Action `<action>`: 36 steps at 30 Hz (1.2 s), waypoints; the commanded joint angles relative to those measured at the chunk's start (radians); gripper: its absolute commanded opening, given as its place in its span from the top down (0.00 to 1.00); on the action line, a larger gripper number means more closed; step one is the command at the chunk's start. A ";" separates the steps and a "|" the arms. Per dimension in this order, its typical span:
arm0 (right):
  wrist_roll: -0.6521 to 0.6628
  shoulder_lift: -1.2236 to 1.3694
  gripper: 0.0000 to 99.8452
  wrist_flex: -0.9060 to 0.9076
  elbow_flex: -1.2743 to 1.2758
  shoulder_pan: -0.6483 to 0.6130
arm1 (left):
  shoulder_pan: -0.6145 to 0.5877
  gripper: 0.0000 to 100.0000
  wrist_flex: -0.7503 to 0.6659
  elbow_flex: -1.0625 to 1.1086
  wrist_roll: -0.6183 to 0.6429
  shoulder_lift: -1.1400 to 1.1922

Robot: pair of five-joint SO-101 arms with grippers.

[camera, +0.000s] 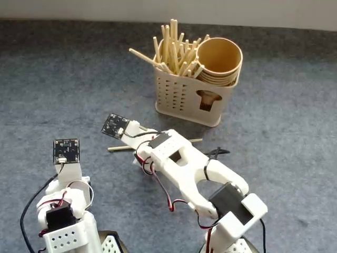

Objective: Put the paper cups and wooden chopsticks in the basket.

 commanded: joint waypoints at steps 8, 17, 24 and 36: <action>0.011 -0.248 1.00 -0.008 -0.031 0.013 | 0.022 0.99 0.005 0.019 -0.003 -0.016; 0.009 -0.223 0.84 -0.008 -0.033 0.013 | 0.018 0.99 0.005 0.019 -0.003 -0.016; 0.011 -0.068 0.81 -0.012 -0.041 0.013 | 0.021 0.99 0.005 0.019 -0.003 -0.016; 0.014 0.062 0.85 -0.008 -0.147 0.039 | 0.021 0.99 0.005 0.019 -0.003 -0.016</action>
